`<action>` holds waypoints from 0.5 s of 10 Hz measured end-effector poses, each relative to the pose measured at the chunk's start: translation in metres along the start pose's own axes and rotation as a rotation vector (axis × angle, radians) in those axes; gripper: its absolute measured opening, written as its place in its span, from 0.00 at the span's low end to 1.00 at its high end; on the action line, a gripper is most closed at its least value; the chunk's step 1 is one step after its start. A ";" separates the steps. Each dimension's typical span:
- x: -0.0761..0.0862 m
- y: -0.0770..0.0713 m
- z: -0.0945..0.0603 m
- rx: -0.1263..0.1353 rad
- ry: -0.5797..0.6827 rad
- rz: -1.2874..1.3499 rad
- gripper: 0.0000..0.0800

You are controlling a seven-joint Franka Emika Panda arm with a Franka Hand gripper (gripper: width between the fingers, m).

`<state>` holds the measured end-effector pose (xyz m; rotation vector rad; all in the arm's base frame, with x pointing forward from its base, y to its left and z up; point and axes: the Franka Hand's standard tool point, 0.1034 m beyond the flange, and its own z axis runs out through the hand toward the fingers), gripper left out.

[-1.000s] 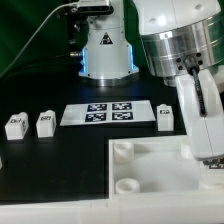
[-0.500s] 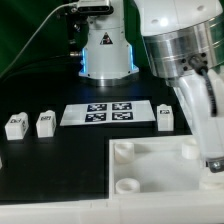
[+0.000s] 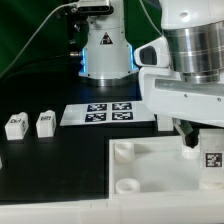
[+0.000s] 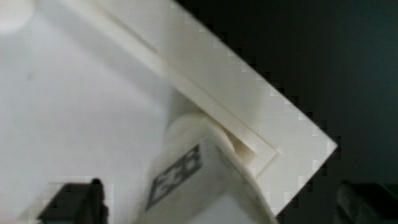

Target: Assemble one leg

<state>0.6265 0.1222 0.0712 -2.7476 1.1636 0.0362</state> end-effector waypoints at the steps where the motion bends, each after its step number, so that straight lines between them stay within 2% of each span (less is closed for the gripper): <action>1: 0.002 0.005 0.001 -0.038 0.016 -0.175 0.81; 2: 0.004 0.006 0.001 -0.056 0.026 -0.343 0.81; 3: 0.005 0.005 0.000 -0.059 0.026 -0.465 0.81; 4: 0.005 0.004 -0.001 -0.054 0.026 -0.474 0.81; 5: 0.005 0.005 0.000 -0.054 0.027 -0.430 0.64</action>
Offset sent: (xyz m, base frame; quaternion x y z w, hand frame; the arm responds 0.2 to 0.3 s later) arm 0.0073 -0.0011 0.0082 0.0028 0.0211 -0.2936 0.9557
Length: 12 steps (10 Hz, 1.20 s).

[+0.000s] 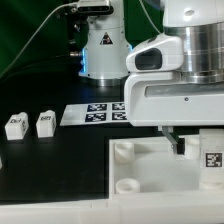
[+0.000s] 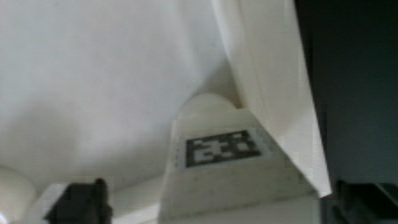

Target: Assemble one leg

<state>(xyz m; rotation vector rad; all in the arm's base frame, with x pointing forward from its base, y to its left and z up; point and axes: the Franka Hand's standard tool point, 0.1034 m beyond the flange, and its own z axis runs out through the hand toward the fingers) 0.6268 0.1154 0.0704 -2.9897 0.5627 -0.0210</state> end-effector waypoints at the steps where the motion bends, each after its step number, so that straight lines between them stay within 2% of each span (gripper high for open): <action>1: 0.000 0.000 0.000 0.000 0.000 -0.001 0.64; 2: 0.000 0.000 0.000 0.001 -0.001 0.071 0.47; 3: -0.001 -0.001 0.000 0.004 -0.003 0.219 0.36; 5: 0.000 -0.001 0.001 0.011 -0.008 0.425 0.36; 8: 0.004 0.004 0.002 0.094 -0.067 1.009 0.36; 9: 0.003 0.003 0.002 0.114 -0.076 1.180 0.36; 10: 0.003 0.002 0.002 0.120 -0.095 1.343 0.36; 12: 0.004 0.002 0.002 0.119 -0.098 1.421 0.36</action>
Offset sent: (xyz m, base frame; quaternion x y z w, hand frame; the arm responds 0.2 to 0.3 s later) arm 0.0000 0.0000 0.0000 0.0000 0.0000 0.1790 0.9838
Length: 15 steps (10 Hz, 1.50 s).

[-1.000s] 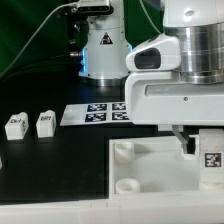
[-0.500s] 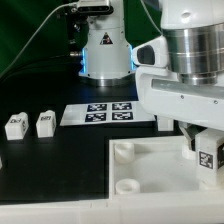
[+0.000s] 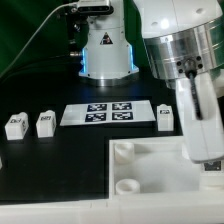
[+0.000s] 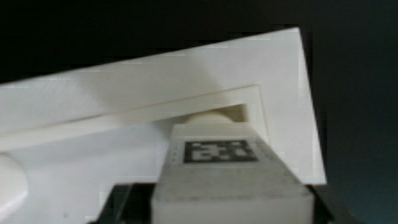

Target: Assemble one leg

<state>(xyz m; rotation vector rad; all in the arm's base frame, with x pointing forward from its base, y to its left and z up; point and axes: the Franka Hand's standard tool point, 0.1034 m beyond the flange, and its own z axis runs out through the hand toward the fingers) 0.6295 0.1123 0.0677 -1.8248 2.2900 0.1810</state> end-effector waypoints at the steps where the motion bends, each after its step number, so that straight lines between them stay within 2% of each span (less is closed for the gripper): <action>1: 0.000 0.000 0.000 -0.001 0.001 -0.025 0.36; 2: 0.000 0.001 0.001 -0.002 0.001 -0.078 0.63; 3: -0.002 0.000 0.001 0.005 0.008 -0.248 0.76; 4: -0.005 0.000 0.001 0.006 0.016 -0.447 0.76; 5: -0.008 0.000 0.000 0.001 0.028 -0.643 0.80; 9: -0.005 0.000 0.000 -0.010 0.037 -1.033 0.81; 10: -0.004 -0.002 0.000 -0.041 0.053 -1.267 0.81; 12: -0.007 -0.007 0.004 -0.101 0.040 -1.526 0.81; 13: -0.007 -0.009 0.004 -0.094 0.044 -1.533 0.81; 14: -0.006 -0.009 0.005 -0.095 0.045 -1.493 0.70; 15: -0.006 -0.009 0.005 -0.095 0.045 -1.496 0.53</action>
Offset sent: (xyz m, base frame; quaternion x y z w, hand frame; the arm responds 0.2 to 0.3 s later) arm 0.0055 0.0108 0.0071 0.0300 0.0080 -0.4034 0.9145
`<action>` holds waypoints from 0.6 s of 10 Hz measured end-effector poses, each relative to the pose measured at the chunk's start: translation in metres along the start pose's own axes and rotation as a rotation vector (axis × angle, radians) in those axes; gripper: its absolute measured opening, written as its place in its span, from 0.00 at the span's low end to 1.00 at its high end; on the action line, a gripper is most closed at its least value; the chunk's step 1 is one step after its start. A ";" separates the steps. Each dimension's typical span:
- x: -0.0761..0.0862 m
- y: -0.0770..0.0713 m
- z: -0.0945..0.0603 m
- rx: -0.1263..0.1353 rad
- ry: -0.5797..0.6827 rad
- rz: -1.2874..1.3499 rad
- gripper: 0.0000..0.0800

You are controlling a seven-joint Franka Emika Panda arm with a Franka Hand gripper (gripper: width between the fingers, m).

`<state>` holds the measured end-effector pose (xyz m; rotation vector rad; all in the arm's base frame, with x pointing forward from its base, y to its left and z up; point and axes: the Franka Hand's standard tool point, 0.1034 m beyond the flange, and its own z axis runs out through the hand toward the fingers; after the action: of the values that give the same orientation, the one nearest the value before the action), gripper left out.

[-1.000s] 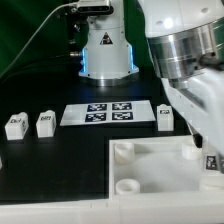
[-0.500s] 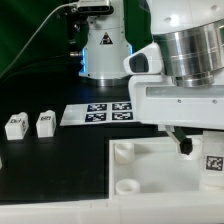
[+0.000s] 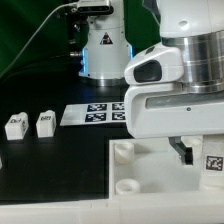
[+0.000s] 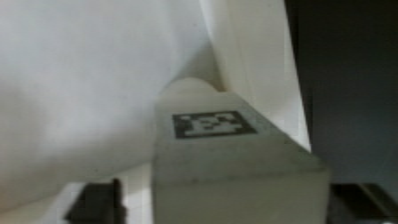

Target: Assemble one leg

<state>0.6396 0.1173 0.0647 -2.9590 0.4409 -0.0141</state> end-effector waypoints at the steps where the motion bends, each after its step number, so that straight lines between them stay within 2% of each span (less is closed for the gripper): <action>1: 0.000 0.000 0.000 0.000 -0.001 0.072 0.53; 2: 0.000 0.003 0.001 -0.003 0.000 0.189 0.37; 6: 0.001 0.009 0.001 -0.009 0.013 0.777 0.37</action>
Offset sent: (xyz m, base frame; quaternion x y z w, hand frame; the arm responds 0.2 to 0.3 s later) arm 0.0007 -0.0126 0.0014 -0.0077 0.0292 0.3189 0.9473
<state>0.6384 0.1090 0.0623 -2.5865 1.5382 0.0558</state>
